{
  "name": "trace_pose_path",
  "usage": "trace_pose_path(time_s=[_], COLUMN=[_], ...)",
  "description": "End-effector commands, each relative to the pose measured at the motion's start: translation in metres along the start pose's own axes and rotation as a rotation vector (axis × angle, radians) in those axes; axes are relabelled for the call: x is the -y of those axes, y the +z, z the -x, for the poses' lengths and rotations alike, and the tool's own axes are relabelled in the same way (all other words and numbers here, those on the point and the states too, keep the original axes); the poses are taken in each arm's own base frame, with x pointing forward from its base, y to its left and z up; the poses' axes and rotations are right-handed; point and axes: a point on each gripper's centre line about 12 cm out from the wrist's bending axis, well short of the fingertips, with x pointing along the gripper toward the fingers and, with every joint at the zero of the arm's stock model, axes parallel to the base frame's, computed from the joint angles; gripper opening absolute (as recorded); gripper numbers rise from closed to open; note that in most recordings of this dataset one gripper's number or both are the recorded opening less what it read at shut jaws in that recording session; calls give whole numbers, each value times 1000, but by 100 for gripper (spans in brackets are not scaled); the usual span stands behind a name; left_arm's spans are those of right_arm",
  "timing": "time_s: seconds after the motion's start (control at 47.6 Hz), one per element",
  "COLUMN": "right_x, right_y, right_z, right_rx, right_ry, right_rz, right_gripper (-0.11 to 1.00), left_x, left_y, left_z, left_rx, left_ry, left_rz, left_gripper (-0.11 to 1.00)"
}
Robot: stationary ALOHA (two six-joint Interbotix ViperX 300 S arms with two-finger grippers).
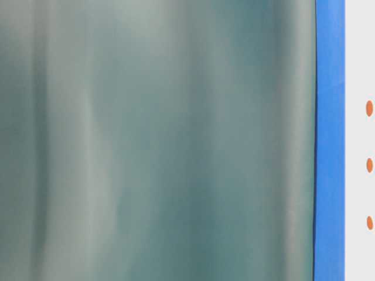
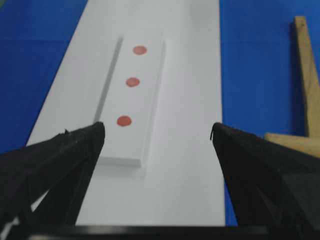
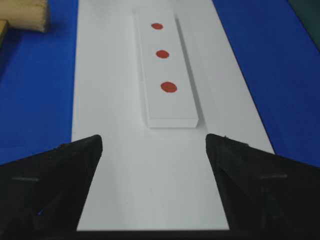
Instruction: Hit the mark with a hammer.
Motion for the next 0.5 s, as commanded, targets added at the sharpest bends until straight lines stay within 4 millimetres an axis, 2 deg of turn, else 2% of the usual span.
trace_pose_path(time_s=[0.0,0.21,0.484], right_x=[1,1,1], right_y=[4,4,3], right_z=[1,1,0], right_rx=[15,13,12], right_ry=[-6,-5,-6], right_rz=[-7,-7,-6], right_gripper=[76,69,69], left_x=[1,2,2], left_y=[3,0,-2], left_z=[3,6,6], left_rx=[21,28,19], left_ry=[-7,-10,-11], left_rz=[-9,-12,-13], left_gripper=[86,86,86])
